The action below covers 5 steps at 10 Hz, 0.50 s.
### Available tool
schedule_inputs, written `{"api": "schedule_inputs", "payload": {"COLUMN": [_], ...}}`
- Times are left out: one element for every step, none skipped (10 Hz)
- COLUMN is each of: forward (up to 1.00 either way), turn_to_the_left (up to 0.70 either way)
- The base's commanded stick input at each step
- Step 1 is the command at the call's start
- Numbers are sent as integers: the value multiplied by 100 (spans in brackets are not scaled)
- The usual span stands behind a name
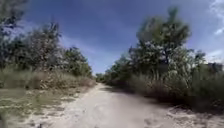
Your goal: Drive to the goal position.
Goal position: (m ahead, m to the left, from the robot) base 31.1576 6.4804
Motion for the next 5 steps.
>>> {"api": "schedule_inputs", "payload": {"forward": [70,70,70,70,70], "turn_to_the_left": [0,0,0,0,0]}}
